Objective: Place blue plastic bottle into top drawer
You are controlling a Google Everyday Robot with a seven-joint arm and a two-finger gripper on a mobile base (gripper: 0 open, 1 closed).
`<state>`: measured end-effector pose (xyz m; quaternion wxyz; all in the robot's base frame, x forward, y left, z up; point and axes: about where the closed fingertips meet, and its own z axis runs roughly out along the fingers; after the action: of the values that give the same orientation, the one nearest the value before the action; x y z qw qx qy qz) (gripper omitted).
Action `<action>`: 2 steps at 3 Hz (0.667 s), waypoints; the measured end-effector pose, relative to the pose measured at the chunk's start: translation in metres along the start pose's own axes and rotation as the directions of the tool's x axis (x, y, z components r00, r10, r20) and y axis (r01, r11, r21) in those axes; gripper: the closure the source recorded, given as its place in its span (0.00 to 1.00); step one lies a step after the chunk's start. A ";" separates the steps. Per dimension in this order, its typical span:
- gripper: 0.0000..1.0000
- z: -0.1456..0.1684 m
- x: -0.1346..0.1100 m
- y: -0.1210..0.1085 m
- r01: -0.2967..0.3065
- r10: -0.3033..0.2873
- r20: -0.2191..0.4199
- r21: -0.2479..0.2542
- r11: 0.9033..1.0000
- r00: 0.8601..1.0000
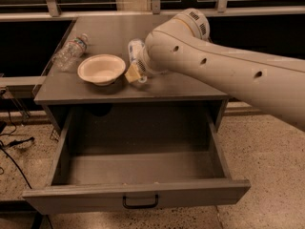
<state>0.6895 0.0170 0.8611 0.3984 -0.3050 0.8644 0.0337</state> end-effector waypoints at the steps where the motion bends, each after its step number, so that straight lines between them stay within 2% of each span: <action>1: 0.33 0.009 0.006 -0.008 0.001 0.000 -0.031 0.023 1.000 1.000; 2: 0.33 0.014 0.010 -0.013 -0.001 0.002 -0.049 0.036 0.999 0.999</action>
Offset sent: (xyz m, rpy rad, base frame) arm 0.0181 -0.0185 -0.0219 -0.0607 0.0358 -0.0551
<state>0.7015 0.0054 0.8469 0.3823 -0.2979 0.8746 0.0112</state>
